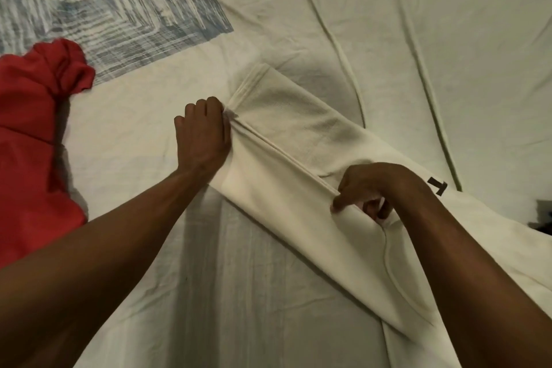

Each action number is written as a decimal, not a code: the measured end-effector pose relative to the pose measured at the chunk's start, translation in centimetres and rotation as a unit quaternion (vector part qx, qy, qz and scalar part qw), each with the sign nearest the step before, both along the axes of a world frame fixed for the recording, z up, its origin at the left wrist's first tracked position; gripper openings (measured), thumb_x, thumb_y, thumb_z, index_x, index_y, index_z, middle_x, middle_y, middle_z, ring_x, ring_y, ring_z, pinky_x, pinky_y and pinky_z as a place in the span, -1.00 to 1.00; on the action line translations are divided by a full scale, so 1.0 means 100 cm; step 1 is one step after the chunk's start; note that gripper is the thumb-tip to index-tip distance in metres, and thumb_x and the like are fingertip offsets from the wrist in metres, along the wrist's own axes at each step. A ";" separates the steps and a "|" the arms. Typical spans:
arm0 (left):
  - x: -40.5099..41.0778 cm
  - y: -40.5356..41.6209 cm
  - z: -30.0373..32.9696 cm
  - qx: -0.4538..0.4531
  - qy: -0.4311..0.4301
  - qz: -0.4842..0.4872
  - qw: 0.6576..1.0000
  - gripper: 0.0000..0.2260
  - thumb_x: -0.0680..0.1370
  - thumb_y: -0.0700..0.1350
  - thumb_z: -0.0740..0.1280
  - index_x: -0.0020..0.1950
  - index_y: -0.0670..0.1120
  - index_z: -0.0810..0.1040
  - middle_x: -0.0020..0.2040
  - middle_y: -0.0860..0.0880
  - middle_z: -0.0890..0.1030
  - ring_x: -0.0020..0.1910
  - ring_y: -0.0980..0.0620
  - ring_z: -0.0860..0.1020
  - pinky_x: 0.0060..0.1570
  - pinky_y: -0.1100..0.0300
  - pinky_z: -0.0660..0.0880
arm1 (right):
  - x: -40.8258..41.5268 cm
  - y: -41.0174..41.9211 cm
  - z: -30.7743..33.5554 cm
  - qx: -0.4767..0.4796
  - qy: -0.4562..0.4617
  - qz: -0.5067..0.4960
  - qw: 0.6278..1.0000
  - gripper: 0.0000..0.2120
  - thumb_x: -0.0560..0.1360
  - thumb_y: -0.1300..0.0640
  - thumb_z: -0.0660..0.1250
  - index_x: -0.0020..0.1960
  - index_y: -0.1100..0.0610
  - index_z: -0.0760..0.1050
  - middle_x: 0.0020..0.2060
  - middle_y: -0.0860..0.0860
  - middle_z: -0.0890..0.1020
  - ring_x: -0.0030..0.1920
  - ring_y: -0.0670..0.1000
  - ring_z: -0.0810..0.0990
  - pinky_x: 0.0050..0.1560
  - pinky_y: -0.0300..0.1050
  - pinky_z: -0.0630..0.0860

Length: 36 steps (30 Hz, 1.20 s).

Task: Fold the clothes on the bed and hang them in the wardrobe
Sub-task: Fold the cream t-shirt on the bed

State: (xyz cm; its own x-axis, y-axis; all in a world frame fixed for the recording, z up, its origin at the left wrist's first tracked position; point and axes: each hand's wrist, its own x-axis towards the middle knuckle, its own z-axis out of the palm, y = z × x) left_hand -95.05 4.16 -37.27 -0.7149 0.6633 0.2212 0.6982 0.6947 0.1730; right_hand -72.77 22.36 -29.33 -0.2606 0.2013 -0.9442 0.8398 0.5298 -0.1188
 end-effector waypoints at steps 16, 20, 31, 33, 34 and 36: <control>0.004 0.004 -0.007 -0.068 0.062 0.008 0.996 -0.91 0.62 -0.20 0.16 0.08 -0.18 0.40 -0.04 -0.21 0.48 -0.09 -0.22 0.43 -0.16 -0.03 0.21 | 0.056 0.006 0.018 -0.016 -0.016 -0.039 0.999 -0.80 0.47 0.04 0.48 -0.04 0.17 0.61 -0.35 0.03 0.58 -0.34 0.08 0.69 -0.39 -0.24 0.48; 0.012 0.007 0.002 -0.053 0.054 0.045 0.996 -0.85 0.61 -0.16 0.14 0.12 -0.18 0.41 0.02 -0.21 0.49 -0.03 -0.23 0.44 -0.12 -0.05 0.22 | 0.073 0.013 0.021 -0.001 -0.005 -0.100 0.995 -0.74 0.50 -0.04 0.46 0.04 0.12 0.59 -0.26 0.02 0.71 -0.41 0.03 0.63 -0.40 -0.26 0.44; 0.119 -0.008 -0.001 -0.090 -0.002 -0.335 0.938 -0.40 0.65 0.22 0.06 0.63 -0.03 0.14 0.64 -0.11 0.04 0.62 -0.11 0.00 0.48 -0.29 0.03 | 0.077 -0.084 -0.006 0.350 0.375 0.038 0.857 -0.56 0.58 -0.04 0.24 0.41 0.09 0.41 0.37 0.10 0.49 0.36 0.20 0.44 0.21 0.12 0.44; 0.116 -0.006 -0.009 -0.124 -0.008 -0.327 0.937 -0.38 0.65 0.29 -0.04 0.63 0.00 0.12 0.64 -0.08 0.05 0.62 -0.08 0.01 0.49 -0.28 0.02 | 0.089 -0.092 -0.041 0.358 0.365 0.069 0.857 -0.43 0.59 -0.09 0.23 0.53 0.11 0.30 0.52 0.13 0.32 0.53 0.19 0.25 0.42 0.24 0.28; 0.109 -0.005 -0.012 -0.132 -0.017 -0.298 0.945 -0.37 0.64 0.32 -0.08 0.63 0.03 0.11 0.64 -0.06 0.06 0.62 -0.08 0.02 0.50 -0.28 0.00 | 0.098 -0.088 -0.056 0.359 0.353 0.059 0.862 -0.40 0.60 -0.13 0.17 0.57 0.10 0.24 0.56 0.11 0.24 0.57 0.16 0.17 0.47 0.28 0.20; 0.094 -0.003 -0.014 -0.138 -0.047 -0.220 0.965 -0.36 0.62 0.34 -0.10 0.64 0.08 0.07 0.64 -0.04 0.04 0.62 -0.07 0.02 0.49 -0.27 -0.07 | 0.121 -0.078 -0.075 0.370 0.345 0.045 0.861 -0.36 0.63 -0.21 0.04 0.61 0.08 0.13 0.60 0.06 0.14 0.60 0.12 0.07 0.52 0.28 0.08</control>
